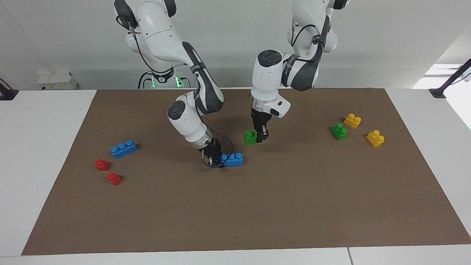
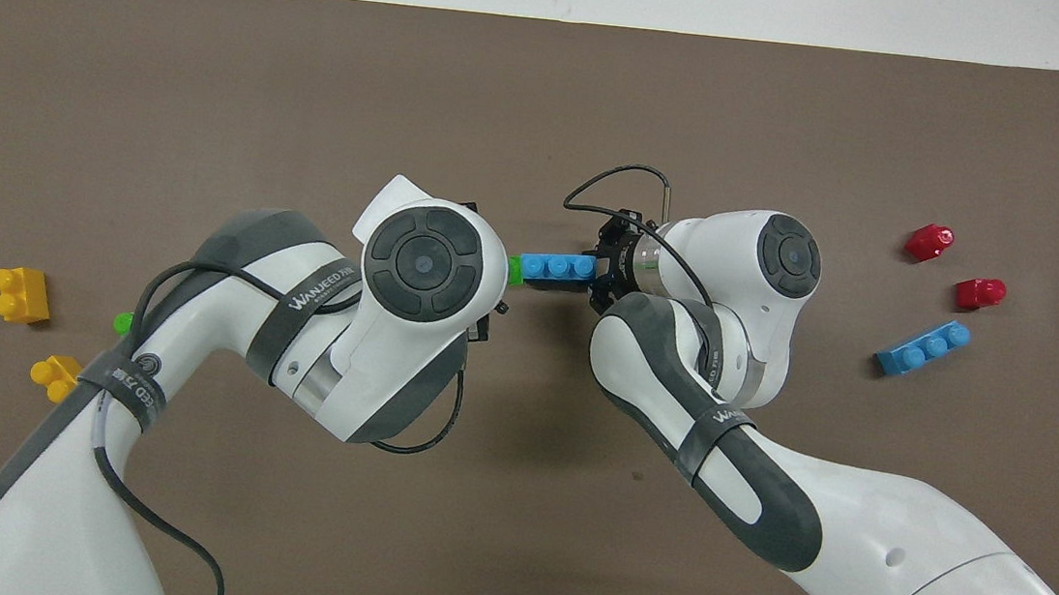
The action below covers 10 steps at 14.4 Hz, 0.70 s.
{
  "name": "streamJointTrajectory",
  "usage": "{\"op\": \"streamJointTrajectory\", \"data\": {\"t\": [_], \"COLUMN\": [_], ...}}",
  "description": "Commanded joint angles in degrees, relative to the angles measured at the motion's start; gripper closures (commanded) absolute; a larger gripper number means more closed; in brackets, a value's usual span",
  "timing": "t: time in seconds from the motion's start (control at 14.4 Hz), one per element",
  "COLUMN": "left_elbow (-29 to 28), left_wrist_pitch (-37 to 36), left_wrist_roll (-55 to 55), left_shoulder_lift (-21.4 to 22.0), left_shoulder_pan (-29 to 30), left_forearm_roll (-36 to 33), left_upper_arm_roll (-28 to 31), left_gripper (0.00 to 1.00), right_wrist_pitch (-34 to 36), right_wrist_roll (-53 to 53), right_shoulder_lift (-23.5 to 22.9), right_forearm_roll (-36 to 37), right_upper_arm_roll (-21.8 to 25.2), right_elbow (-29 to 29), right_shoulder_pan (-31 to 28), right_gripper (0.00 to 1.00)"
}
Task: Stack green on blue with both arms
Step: 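Press the green brick onto the blue brick held by the right gripper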
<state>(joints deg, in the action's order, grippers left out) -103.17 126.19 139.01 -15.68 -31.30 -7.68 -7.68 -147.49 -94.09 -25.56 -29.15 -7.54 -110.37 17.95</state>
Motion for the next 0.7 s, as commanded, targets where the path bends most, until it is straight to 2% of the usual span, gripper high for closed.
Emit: {"op": "streamJointTrajectory", "data": {"t": [0.0, 0.14, 0.63], "left_elbow": [5.07, 6.22, 6.4], "left_wrist_pitch": [-0.07, 0.63, 4.06], "left_wrist_roll": [3.62, 6.43, 7.76], "left_shoulder_lift": [-5.05, -6.9, -8.58], "left_shoulder_pan": [-2.18, -3.06, -3.41], "left_forearm_roll": [-2.16, -5.06, -6.12], "left_upper_arm_roll": [1.0, 0.91, 0.91], "left_gripper": [1.0, 1.0, 1.0], "right_wrist_pitch": [-1.66, -1.66, -1.66], "right_wrist_roll": [-0.92, -0.83, -0.66], "right_shoulder_lift": [1.13, 1.13, 1.04], "right_forearm_roll": [0.94, 0.94, 0.94], "right_upper_arm_roll": [-0.02, 0.07, 0.07], "right_elbow": [-1.95, -1.95, -1.95], "right_shoulder_pan": [0.24, 0.24, 0.06], "right_gripper": [1.0, 1.0, 1.0]}}
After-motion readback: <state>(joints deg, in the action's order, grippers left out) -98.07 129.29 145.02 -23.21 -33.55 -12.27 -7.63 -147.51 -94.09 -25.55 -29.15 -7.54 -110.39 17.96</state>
